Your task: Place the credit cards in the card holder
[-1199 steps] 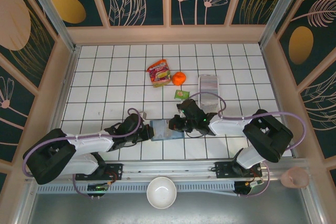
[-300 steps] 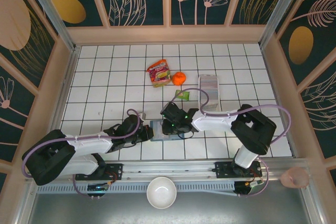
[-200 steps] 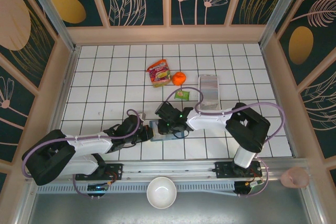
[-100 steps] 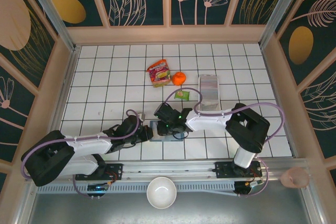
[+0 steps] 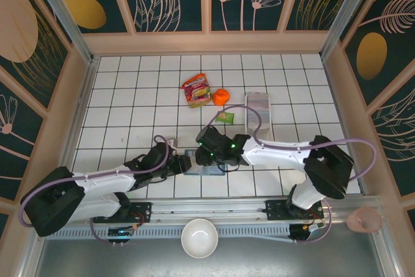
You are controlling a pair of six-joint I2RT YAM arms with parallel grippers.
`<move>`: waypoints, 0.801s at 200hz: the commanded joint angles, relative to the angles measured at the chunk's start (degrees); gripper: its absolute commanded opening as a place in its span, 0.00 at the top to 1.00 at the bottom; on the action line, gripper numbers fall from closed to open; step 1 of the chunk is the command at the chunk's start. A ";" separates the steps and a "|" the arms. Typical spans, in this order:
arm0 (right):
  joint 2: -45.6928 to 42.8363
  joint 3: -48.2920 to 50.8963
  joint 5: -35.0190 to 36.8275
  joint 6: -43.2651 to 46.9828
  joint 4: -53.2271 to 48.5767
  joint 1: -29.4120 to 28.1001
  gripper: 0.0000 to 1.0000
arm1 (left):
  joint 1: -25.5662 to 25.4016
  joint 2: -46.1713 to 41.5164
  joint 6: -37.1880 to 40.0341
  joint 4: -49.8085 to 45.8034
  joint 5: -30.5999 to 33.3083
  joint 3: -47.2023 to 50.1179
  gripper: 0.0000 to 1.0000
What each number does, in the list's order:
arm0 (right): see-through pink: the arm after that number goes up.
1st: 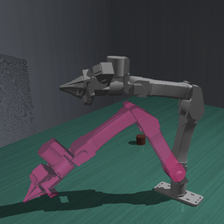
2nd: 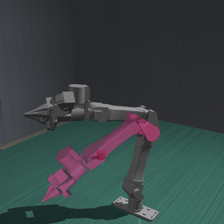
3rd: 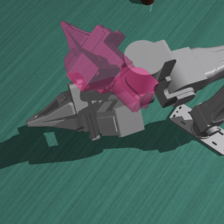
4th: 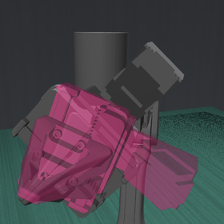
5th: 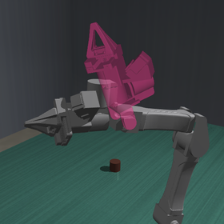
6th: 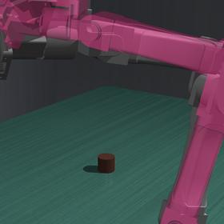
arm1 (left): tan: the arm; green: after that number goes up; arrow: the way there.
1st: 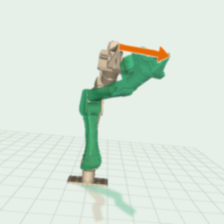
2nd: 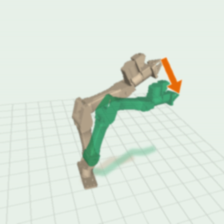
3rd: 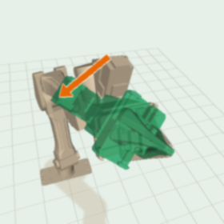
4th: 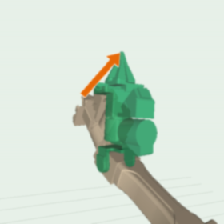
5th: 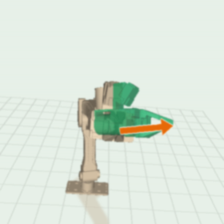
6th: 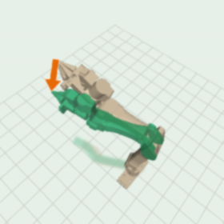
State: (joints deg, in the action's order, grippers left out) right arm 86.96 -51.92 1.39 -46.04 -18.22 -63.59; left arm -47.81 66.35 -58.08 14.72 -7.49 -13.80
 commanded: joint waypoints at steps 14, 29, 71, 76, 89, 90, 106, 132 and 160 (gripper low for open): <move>-3.41 4.73 1.86 -4.59 -2.86 -1.17 0.64 | -0.16 -2.94 0.04 -3.06 1.49 -0.24 0.60; -3.40 5.65 1.76 -5.96 -3.03 -2.11 0.64 | -0.09 -3.40 0.39 -3.62 1.86 -0.41 0.60; -2.34 7.30 3.17 -8.68 -2.74 -3.38 0.61 | -0.17 -2.50 1.70 -3.05 0.15 -1.40 0.68; -2.19 7.50 3.42 -8.84 -2.55 -3.38 0.60 | -0.12 -2.26 1.72 -2.38 -0.50 -1.34 0.70; -1.67 7.78 3.63 -9.11 -2.26 -3.39 0.59 | -0.19 -1.45 1.81 -1.16 -1.74 -1.39 0.76; -1.64 7.74 3.63 -9.09 -2.26 -3.39 0.59 | -0.14 -1.42 1.87 -1.13 -1.83 -1.40 0.76; -0.56 7.54 3.99 -9.33 -2.72 -3.38 0.59 | -0.22 -0.70 2.05 -0.40 -2.44 -1.32 0.78; 0.74 7.60 4.33 -9.64 -2.82 -3.38 0.58 | -0.22 0.87 2.41 0.51 -2.95 -1.04 0.79; 2.21 7.41 4.75 -9.94 -3.09 -3.38 0.55 | -0.25 2.71 2.58 1.23 -3.41 -0.79 0.81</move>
State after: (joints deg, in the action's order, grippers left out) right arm 87.68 -44.86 3.66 -54.61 -19.94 -66.65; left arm -47.81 67.72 -56.62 14.00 -9.56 -13.85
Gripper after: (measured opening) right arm 0.443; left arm 0.195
